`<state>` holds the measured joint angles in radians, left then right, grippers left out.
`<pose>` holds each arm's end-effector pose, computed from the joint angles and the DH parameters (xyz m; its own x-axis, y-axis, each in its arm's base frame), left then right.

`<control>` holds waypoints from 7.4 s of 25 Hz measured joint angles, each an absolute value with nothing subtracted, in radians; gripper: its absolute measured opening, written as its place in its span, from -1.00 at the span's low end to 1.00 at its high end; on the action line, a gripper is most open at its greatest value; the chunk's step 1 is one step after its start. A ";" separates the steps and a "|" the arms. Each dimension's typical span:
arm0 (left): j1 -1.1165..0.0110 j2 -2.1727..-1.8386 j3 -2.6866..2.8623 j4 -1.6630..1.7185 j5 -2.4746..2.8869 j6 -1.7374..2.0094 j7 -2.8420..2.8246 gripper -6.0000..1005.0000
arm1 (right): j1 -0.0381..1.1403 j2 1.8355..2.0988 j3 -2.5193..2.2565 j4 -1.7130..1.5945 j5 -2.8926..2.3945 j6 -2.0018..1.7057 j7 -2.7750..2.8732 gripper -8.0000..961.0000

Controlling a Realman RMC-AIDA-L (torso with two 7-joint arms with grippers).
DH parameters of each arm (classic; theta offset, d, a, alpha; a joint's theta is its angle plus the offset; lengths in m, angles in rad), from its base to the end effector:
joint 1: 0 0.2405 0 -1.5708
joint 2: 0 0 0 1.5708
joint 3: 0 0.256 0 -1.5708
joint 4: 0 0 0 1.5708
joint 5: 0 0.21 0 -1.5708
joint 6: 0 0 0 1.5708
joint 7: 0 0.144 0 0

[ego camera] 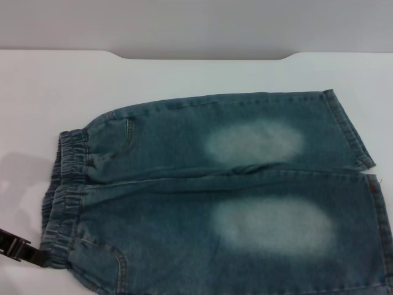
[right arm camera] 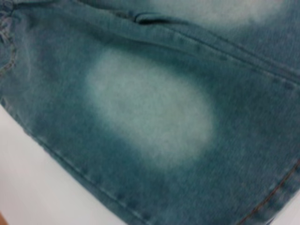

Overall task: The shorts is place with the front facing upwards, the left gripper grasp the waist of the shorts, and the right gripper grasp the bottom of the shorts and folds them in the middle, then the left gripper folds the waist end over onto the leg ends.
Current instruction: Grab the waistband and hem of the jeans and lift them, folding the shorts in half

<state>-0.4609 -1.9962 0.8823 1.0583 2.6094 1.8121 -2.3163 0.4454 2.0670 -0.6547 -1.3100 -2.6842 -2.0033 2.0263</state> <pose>-0.3143 0.2874 0.0604 0.3834 0.9106 -0.1542 0.8780 -0.4111 -0.2451 0.2979 0.2701 0.0951 0.5958 -0.7960 0.1070 -0.7637 -0.6027 -0.2314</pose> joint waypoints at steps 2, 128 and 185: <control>-0.462 -1.996 0.884 1.058 2.609 1.812 -2.316 -0.94 | 0.445 2.067 -0.660 -1.311 -2.689 -2.014 2.029 -0.01; -0.513 -2.021 0.849 1.119 2.542 1.782 -2.291 -0.94 | 0.486 2.068 -0.803 -1.214 -2.659 -1.858 2.006 -0.93; -0.532 -1.977 0.667 1.199 2.344 1.694 -2.163 -0.94 | 0.460 2.061 -0.612 -1.307 -2.141 -1.510 1.877 -0.93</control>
